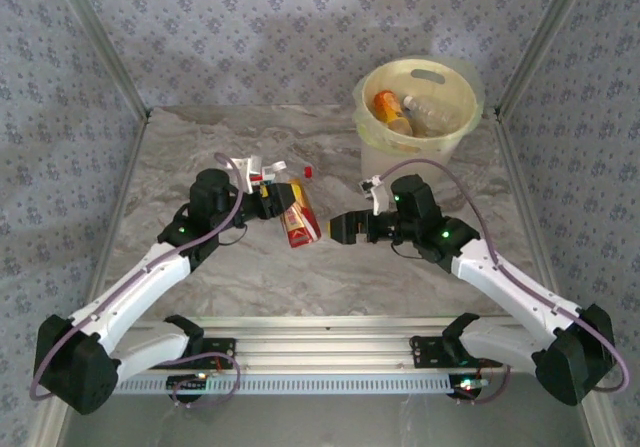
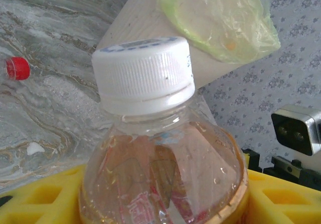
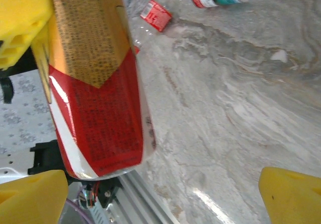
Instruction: Put the plastic bottles in the bin
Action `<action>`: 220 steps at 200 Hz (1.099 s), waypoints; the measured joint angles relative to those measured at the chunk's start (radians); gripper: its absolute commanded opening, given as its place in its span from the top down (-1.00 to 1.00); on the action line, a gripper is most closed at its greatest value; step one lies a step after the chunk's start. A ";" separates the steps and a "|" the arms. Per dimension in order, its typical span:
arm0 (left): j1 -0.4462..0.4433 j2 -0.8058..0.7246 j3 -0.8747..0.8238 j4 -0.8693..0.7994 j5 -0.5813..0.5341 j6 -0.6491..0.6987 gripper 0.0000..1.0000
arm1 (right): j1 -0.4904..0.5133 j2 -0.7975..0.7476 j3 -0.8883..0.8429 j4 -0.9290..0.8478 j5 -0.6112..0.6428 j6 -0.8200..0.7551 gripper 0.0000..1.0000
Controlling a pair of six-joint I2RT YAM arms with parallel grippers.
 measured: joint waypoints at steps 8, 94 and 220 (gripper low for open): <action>0.000 0.001 -0.005 0.007 0.002 -0.019 -0.13 | 0.012 0.012 0.003 0.020 -0.005 0.007 -1.00; -0.020 0.037 -0.014 0.039 0.012 -0.174 -0.13 | 0.130 0.192 0.117 0.144 -0.002 0.036 -0.74; -0.022 0.029 -0.006 0.073 0.035 -0.229 -0.99 | 0.139 0.214 0.138 0.138 0.011 0.051 -0.15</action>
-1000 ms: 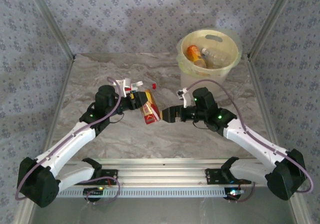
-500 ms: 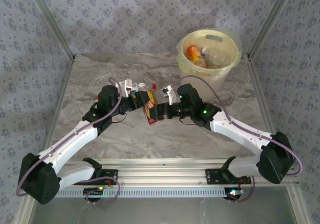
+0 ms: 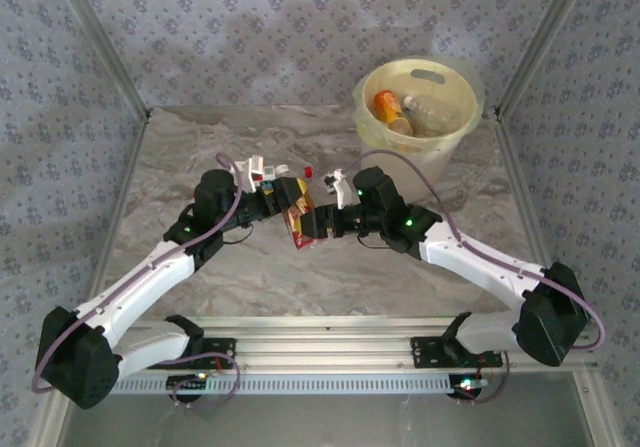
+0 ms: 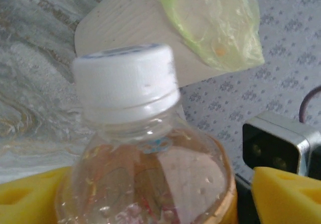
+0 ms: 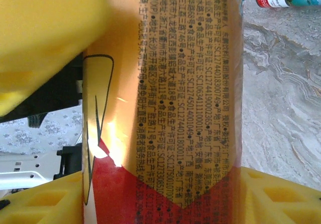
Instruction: Put the plastic bottles in the bin
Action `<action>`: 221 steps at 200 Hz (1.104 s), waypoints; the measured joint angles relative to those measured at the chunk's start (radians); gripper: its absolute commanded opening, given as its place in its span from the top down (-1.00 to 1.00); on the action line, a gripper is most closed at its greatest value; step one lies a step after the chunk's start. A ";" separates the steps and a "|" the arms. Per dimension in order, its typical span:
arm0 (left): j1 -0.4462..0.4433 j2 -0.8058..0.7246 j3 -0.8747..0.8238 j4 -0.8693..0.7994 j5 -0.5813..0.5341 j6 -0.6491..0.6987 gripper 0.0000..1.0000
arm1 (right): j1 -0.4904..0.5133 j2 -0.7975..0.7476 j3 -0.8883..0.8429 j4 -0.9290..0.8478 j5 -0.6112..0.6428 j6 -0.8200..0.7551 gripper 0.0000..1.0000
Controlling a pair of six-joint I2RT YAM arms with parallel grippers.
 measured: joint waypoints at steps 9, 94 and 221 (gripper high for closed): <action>-0.001 -0.002 0.006 0.009 0.003 -0.006 -0.99 | -0.005 -0.010 0.004 -0.014 0.001 -0.008 -0.14; -0.001 -0.121 0.114 -0.019 0.076 0.158 -0.99 | -0.190 -0.243 0.053 -0.269 0.035 -0.126 -0.14; -0.046 -0.205 0.166 -0.143 0.140 0.424 -0.99 | -0.433 -0.179 0.591 -0.688 0.336 -0.438 -0.13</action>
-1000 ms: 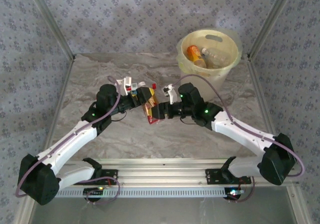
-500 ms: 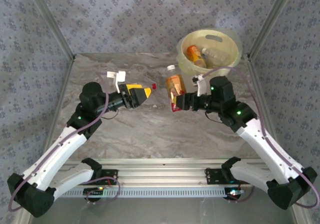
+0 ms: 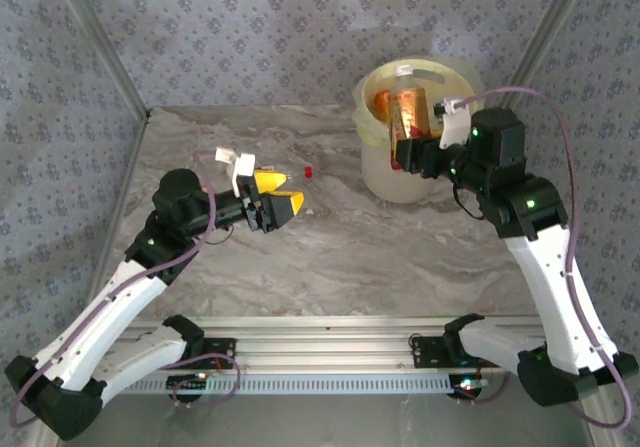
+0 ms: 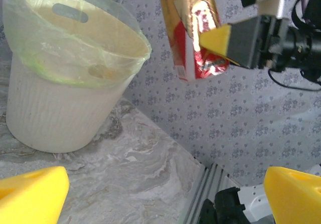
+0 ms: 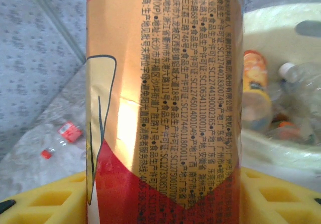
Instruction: Put the plastic bottles in the bin
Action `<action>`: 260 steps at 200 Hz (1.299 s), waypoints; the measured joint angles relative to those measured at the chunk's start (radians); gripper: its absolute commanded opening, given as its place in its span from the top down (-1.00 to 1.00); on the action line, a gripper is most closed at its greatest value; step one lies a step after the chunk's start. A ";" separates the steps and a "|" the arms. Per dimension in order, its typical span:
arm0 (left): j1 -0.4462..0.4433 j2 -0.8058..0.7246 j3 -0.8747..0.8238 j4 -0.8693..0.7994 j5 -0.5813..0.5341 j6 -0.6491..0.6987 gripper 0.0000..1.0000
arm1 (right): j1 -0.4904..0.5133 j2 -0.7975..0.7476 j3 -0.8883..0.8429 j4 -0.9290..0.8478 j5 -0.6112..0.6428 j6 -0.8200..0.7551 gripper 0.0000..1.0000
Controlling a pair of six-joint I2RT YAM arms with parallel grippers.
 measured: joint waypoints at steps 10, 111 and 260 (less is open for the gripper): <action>0.000 -0.005 0.000 -0.001 -0.003 0.004 -0.99 | -0.006 0.037 0.034 -0.013 0.025 -0.021 -0.13; -0.008 -0.011 0.000 -0.006 -0.047 0.019 -0.99 | -0.164 0.367 0.322 -0.039 0.085 -0.117 -0.13; -0.013 -0.010 0.001 -0.098 -0.115 0.063 -0.99 | -0.218 0.552 0.362 -0.095 0.111 -0.119 -0.70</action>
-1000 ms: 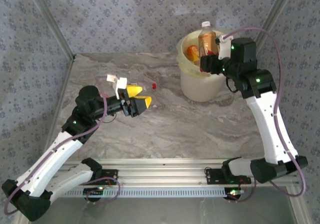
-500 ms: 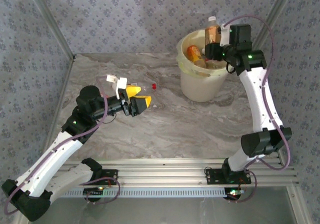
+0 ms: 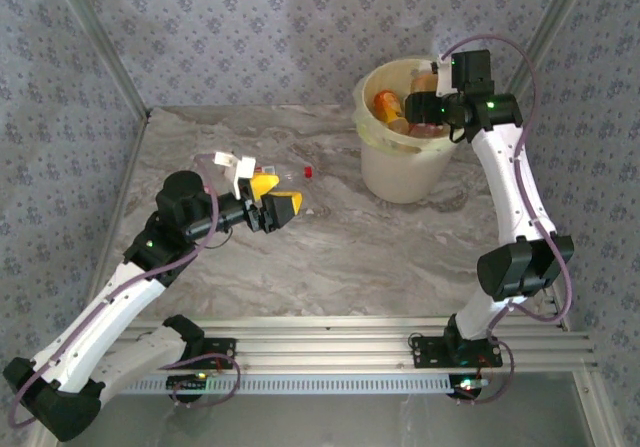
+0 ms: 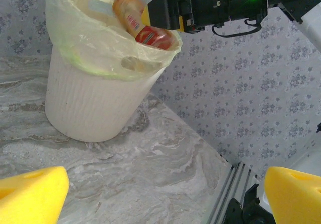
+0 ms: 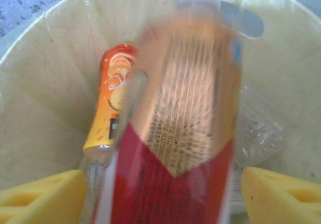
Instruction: Put the plastic bottles in the bin
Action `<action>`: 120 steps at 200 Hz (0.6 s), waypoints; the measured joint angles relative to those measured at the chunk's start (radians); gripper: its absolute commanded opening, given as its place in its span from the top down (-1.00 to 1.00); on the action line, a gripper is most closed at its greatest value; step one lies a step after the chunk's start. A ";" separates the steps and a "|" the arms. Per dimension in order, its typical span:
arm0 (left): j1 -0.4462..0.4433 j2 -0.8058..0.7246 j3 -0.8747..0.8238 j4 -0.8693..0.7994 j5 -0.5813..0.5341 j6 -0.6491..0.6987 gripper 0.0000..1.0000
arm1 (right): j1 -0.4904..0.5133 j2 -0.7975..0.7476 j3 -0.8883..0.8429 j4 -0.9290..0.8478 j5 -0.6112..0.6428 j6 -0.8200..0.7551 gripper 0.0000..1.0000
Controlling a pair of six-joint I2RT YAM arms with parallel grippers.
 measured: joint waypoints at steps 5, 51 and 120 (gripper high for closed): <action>0.000 0.000 0.002 -0.006 0.000 0.004 -0.99 | 0.000 -0.003 0.000 0.000 0.000 0.002 -0.71; 0.000 0.000 0.017 -0.030 0.000 0.031 -0.99 | 0.000 -0.079 -0.014 0.001 0.003 0.007 -0.75; 0.000 0.000 0.017 -0.061 0.000 0.077 -0.99 | 0.009 -0.327 -0.251 0.101 -0.081 0.050 -0.81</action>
